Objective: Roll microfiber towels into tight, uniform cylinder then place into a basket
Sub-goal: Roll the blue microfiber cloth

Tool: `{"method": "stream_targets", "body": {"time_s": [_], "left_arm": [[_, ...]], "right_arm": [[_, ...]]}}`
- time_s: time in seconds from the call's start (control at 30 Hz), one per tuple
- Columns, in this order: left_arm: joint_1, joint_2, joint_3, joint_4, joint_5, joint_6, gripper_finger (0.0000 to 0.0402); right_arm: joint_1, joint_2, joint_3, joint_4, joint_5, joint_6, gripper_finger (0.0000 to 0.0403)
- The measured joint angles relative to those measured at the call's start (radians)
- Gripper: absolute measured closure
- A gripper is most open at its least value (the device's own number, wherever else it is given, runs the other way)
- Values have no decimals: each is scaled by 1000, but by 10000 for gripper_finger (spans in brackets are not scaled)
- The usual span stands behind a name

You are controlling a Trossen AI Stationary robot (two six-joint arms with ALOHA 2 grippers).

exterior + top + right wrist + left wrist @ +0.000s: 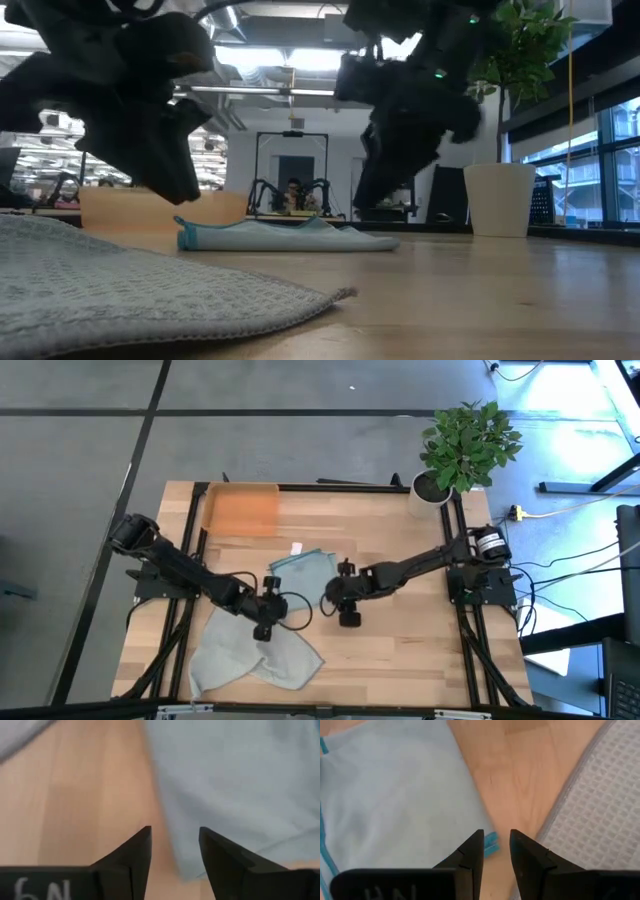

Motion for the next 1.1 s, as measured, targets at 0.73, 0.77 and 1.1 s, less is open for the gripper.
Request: {"method": "stream_targets", "body": {"time_s": [0.73,0.77,1.1], "left_arm": [[-17,106,0,109,-114,-44,318],[-17,106,0,109,-114,-49,318],[-17,134,0,104,-114,-76,318]], "right_arm": [[37,6,-175,218,159,-187,237],[38,6,-185,231,160,-186,237],[30,2,-244,334,161,-189,237]]}}
